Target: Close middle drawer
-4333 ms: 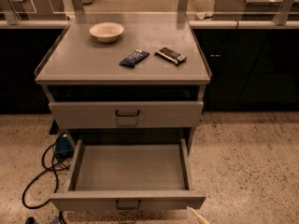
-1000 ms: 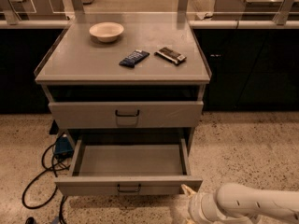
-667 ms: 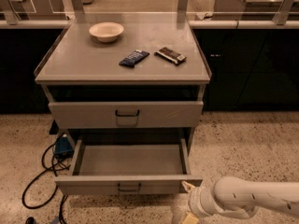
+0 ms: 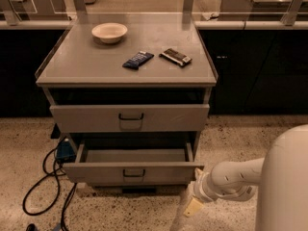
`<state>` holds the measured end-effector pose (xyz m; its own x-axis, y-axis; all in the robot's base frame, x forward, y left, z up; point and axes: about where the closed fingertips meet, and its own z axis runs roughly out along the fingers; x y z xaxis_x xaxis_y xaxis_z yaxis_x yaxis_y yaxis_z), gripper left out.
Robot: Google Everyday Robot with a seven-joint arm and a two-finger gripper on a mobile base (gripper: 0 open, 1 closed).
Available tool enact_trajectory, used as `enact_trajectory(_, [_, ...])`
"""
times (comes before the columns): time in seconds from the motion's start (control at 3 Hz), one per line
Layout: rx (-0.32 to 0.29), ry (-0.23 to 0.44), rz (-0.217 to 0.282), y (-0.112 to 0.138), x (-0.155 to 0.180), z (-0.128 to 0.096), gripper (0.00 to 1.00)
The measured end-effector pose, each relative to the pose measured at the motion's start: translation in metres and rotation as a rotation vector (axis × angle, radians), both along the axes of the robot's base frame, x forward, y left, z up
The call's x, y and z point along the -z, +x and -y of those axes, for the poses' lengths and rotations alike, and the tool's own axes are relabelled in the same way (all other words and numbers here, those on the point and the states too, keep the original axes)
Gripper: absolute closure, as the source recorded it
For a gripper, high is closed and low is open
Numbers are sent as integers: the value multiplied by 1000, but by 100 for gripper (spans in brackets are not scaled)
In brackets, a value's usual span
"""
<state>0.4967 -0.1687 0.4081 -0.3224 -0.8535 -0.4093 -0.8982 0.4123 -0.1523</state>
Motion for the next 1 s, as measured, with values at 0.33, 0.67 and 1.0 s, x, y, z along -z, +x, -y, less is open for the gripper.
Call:
enact_trajectory(0.33, [0,0,0,0,0,0,0])
enact_trajectory(0.67, [-33,62,-25,-1,10,2,0])
enact_trajectory(1.0, [-148,145,-91,-4,57,4,0])
